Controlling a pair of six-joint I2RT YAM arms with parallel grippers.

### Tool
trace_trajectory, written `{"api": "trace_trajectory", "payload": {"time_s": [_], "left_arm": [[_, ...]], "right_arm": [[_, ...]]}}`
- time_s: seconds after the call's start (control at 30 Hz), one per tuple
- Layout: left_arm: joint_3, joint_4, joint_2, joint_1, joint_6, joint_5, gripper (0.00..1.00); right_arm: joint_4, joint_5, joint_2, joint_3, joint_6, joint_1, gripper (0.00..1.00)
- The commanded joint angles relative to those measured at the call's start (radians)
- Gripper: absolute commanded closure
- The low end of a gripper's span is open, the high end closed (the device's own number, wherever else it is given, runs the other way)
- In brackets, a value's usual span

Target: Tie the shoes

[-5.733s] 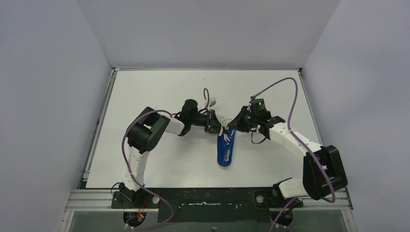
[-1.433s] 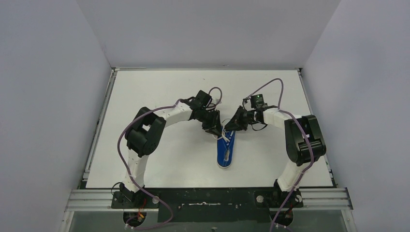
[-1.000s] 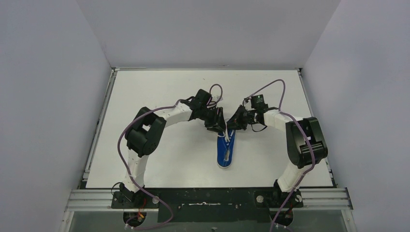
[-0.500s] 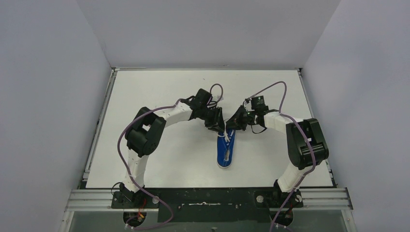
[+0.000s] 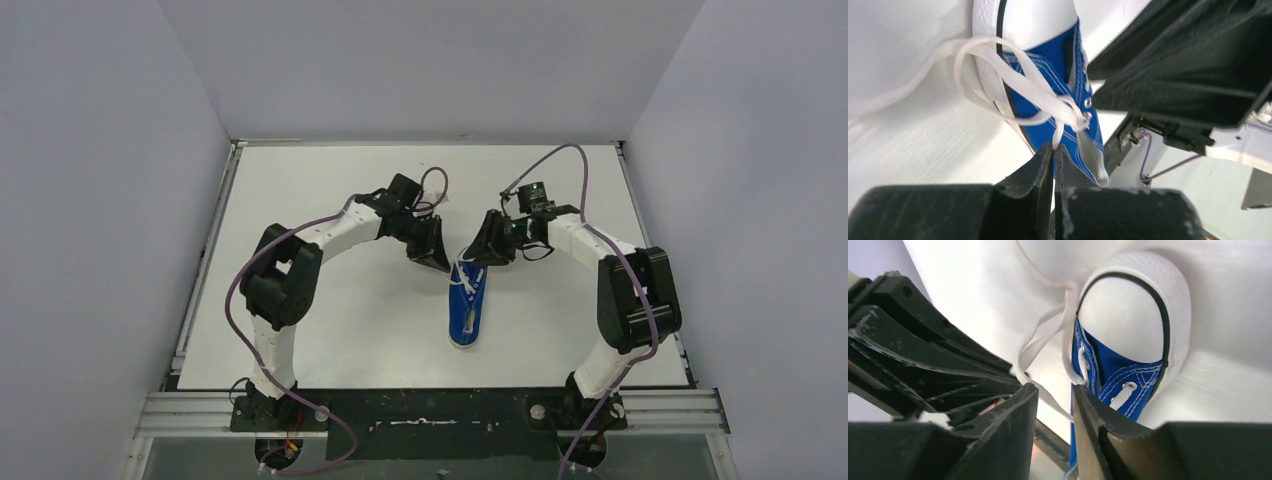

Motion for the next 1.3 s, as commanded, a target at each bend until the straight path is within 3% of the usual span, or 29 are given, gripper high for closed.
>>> {"api": "trace_trajectory", "payload": {"time_s": [0.0,0.13,0.33,0.43,0.73,1.0,1.17,1.27], "left_arm": [[-0.021,-0.058,-0.129,0.044,0.047,0.136,1.00],[-0.021,-0.048,-0.157,0.039,0.014,0.216,1.00],[-0.055,0.047,-0.207,0.030,-0.063,0.247,1.00],[-0.074,0.088,-0.232,0.026,-0.089,0.253,1.00],[-0.102,0.135,-0.252,0.003,-0.108,0.254,1.00],[-0.126,0.184,-0.269,-0.008,-0.129,0.250,1.00],[-0.112,0.189,-0.261,-0.014,-0.127,0.255,1.00],[-0.094,0.183,-0.256,-0.015,-0.118,0.253,1.00]], "right_arm": [[-0.268,0.070,-0.052,0.143,-0.295,-0.008,0.63],[-0.328,0.043,-0.106,0.147,-0.299,-0.009,0.53],[-0.079,0.038,-0.229,0.018,0.153,0.043,0.46],[-0.057,0.082,-0.218,0.012,0.278,0.080,0.51],[-0.188,0.124,-0.157,0.113,0.358,0.149,0.54],[-0.082,0.137,-0.157,0.053,0.506,0.150,0.46],[-0.034,0.086,-0.133,0.041,0.561,0.185,0.51],[0.008,0.076,-0.157,-0.004,0.614,0.184,0.65]]}}
